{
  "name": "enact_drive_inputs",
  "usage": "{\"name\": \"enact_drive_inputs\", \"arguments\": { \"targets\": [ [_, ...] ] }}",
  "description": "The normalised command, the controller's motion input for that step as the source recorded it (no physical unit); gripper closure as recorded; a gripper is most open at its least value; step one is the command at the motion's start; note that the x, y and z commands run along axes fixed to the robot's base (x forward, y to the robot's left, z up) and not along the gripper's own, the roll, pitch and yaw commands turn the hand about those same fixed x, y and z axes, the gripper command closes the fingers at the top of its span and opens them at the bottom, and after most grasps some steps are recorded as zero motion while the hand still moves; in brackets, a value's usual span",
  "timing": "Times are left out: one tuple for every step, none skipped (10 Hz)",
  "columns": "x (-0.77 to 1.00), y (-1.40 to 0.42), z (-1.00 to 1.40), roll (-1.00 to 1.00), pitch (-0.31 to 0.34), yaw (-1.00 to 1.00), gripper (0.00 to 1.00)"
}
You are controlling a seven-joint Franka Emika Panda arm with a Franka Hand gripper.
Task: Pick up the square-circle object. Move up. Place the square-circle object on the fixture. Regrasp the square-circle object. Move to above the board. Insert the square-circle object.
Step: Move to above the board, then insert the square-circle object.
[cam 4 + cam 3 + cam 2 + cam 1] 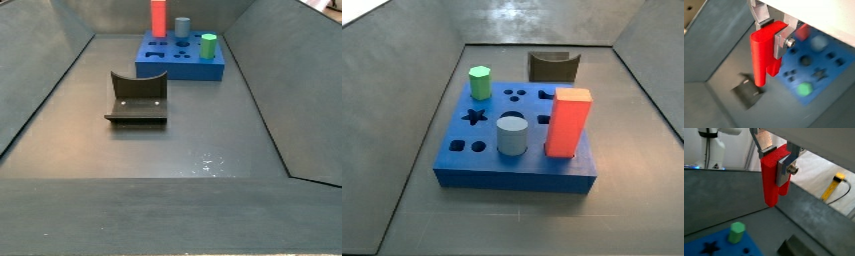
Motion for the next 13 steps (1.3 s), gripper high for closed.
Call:
{"name": "enact_drive_inputs", "arguments": {
  "targets": [
    [-0.23,-0.16,0.00,-1.00,-0.037,-0.12,1.00],
    [-0.11,-0.02,0.00,-1.00,-0.026,-0.12,1.00],
    [-0.09,-0.01,0.00,-1.00,-0.027,-0.12,1.00],
    [-0.08,0.01,0.00,-1.00,-0.028,-0.12,1.00],
    [-0.07,0.02,0.00,-1.00,-0.031,-0.12,1.00],
    [-0.06,0.04,0.00,-0.90,-0.033,-0.09,1.00],
    [-0.06,0.03,0.00,-0.67,-0.036,-0.06,1.00],
    [-0.05,0.02,0.00,-0.41,-0.036,-0.02,1.00],
    [-0.04,0.02,0.00,-0.31,-0.035,-0.03,1.00],
    [-0.01,0.00,-0.02,0.00,-0.057,0.00,1.00],
    [0.05,-0.02,0.00,0.00,0.000,0.00,1.00],
    [0.22,0.00,0.00,0.01,0.060,-0.25,1.00],
    [0.23,-0.01,0.00,0.00,0.027,-0.69,1.00]
  ]
}}
